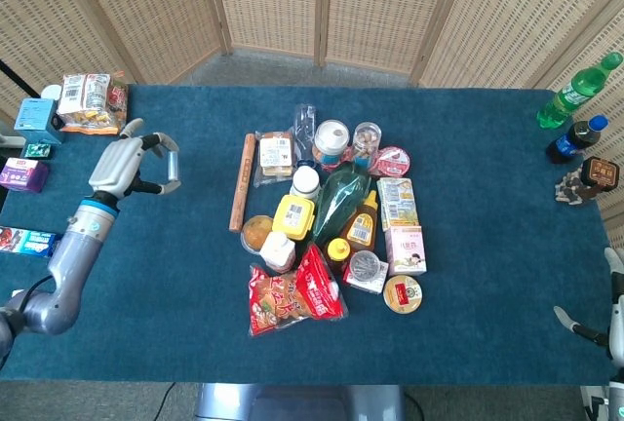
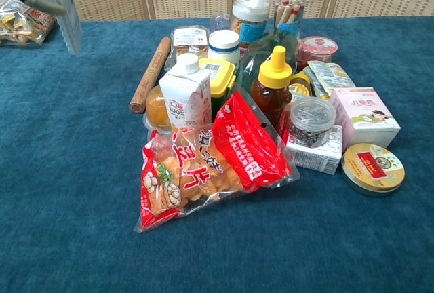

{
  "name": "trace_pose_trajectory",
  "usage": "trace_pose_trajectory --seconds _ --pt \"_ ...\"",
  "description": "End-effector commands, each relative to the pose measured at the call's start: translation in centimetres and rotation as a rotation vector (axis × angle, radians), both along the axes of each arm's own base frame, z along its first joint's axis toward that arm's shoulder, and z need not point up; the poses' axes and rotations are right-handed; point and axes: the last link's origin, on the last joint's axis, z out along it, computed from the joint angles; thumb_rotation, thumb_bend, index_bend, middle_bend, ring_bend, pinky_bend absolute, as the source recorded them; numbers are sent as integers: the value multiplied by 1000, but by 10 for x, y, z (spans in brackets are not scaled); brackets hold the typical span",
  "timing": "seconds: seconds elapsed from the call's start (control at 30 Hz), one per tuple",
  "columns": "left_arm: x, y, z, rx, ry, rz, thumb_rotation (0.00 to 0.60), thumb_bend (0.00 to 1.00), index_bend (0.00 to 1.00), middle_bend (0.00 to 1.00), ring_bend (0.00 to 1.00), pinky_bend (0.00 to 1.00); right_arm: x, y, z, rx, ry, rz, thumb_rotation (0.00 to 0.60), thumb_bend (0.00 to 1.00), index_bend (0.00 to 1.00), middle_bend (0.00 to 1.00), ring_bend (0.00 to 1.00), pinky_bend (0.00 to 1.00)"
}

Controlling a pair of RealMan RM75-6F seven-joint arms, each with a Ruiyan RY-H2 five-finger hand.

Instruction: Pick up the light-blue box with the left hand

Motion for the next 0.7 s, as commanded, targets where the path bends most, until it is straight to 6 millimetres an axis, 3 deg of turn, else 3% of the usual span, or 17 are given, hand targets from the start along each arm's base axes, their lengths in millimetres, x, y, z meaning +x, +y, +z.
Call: trace_pose_trajectory --seconds 0.03,0.4,0.7 --pt "7 -6 20 38 -62 -24 600 262 802 527 446 14 -1 0 -2 2 -5 1 517 0 0 0 0 0" --pt "39 -29 83 139 -240 -108 600 260 801 505 434 6 -3 -5 -13 20 -36 19 517 0 0 0 0 0" --pt "52 -41 109 172 -301 -148 600 257 800 493 433 3 -5 -4 -13 19 -40 17 517 0 0 0 0 0"
